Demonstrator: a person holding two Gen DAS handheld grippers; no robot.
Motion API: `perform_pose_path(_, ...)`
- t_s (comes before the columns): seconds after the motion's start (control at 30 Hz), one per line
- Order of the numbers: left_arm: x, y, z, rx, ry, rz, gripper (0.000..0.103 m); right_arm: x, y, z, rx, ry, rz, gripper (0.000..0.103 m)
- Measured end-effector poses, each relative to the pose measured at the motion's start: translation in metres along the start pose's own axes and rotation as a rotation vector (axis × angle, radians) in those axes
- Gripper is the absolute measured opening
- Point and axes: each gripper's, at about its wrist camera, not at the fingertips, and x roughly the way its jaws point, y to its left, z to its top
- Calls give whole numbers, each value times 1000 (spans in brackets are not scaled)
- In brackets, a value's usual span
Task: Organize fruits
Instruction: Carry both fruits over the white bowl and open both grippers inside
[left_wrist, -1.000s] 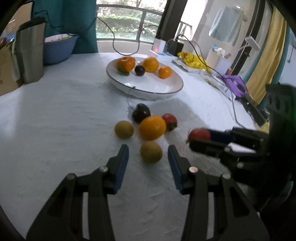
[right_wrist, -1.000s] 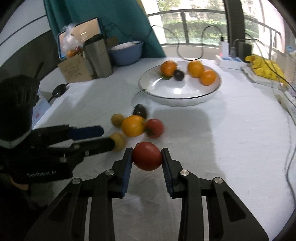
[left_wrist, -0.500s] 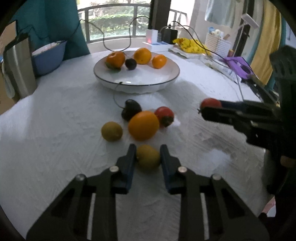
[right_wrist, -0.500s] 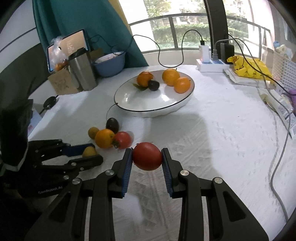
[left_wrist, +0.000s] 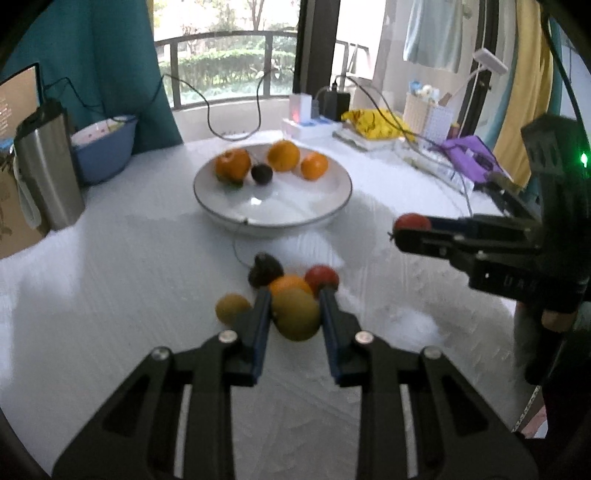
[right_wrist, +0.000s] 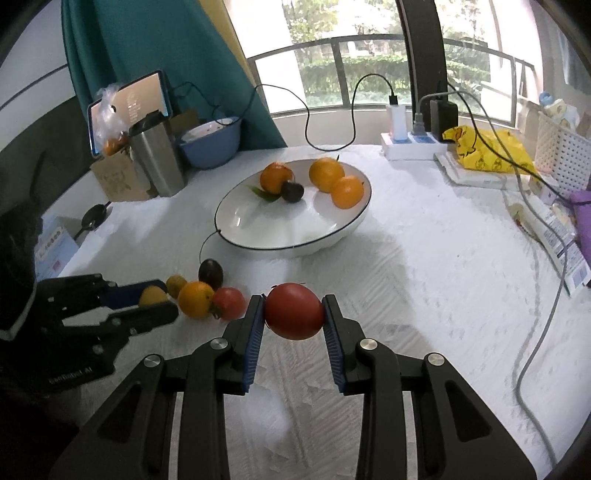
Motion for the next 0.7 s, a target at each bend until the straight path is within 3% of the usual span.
perform_pose_path(0.33,4,8,36,26,-79,2,28,0,-4,22,-16,-28,-11,34)
perform_pose_path(0.7,31,24,63,40,-99,-4,28,17,-10,51,-37,-38,-19,34)
